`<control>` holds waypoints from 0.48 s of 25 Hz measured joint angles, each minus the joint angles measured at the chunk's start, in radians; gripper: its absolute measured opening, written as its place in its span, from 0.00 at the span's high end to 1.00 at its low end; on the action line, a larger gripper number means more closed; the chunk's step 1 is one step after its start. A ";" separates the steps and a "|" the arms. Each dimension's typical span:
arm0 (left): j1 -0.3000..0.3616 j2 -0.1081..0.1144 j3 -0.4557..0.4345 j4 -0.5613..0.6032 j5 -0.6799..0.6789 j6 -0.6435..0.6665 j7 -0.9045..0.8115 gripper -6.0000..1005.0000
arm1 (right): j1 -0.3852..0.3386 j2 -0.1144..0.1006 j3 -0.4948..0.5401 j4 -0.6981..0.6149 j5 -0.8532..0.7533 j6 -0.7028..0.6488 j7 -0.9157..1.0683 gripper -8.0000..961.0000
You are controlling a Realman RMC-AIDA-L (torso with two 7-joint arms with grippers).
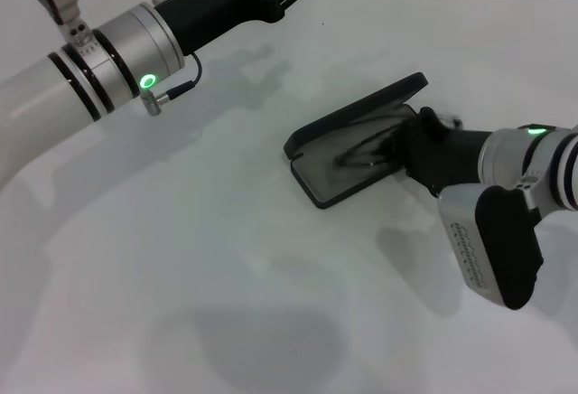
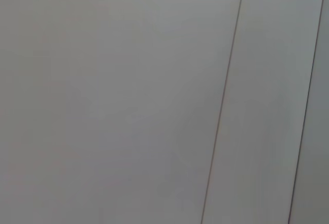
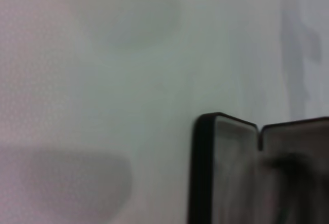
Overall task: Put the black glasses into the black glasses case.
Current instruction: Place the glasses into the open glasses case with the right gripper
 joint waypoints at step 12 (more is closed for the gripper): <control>0.000 0.000 0.000 0.000 -0.001 -0.002 0.000 0.55 | -0.002 0.000 0.005 -0.012 0.016 -0.025 0.013 0.56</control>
